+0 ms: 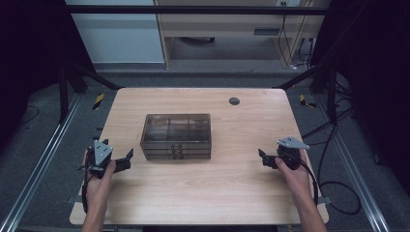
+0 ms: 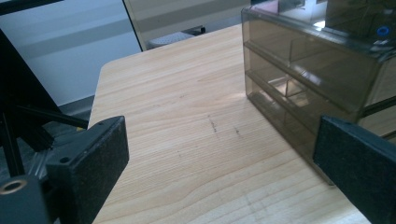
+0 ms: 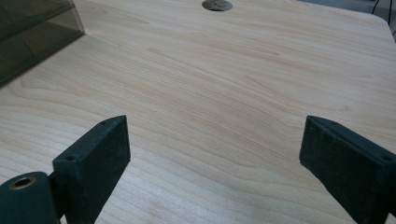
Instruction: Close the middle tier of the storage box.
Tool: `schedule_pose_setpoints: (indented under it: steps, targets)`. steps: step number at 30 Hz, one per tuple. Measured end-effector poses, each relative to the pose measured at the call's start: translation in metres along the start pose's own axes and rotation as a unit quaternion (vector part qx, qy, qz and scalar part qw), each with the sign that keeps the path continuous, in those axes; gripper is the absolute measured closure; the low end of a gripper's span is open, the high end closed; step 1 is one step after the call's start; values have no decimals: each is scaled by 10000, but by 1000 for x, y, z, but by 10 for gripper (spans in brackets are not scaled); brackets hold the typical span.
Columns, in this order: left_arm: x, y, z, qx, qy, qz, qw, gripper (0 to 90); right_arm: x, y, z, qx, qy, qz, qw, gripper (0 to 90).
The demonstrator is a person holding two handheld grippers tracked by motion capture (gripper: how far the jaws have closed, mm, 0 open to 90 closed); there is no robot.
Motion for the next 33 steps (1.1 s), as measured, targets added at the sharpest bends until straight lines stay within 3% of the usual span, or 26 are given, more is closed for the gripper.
schedule_pose_setpoints:
  steps: [10, 21, 25, 29, 33]
  targets:
    - [-8, -8, 4, -48, 17, 45, 10000, 26, -7, -9, -8, -67, -46, 58, 9999, 90]
    - [-15, -18, 7, 190, -63, 97, 9998, 23, -16, -15, -14, -154, -115, 103, 9998, 90]
    - [-17, -20, 8, 401, -101, 56, 9991, 23, -17, -15, -16, -226, -119, 112, 9996, 91]
    - [-18, -24, 9, 569, -139, 65, 9983, 21, -17, -15, -15, -171, -89, 137, 9997, 90]
    - [-18, -24, 10, 600, -122, 52, 9981, 18, -18, -16, -13, -42, -79, 172, 9998, 90]
Point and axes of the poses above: each handheld gripper's, and its own axes: x roughly backward along the jaws, y roughly out of its top, z roughly to its left, the point moved 10 cm from there along -x, roughly forward along the jaws, and after that the axes turned 1 degree about y, right-handed, at the moved point
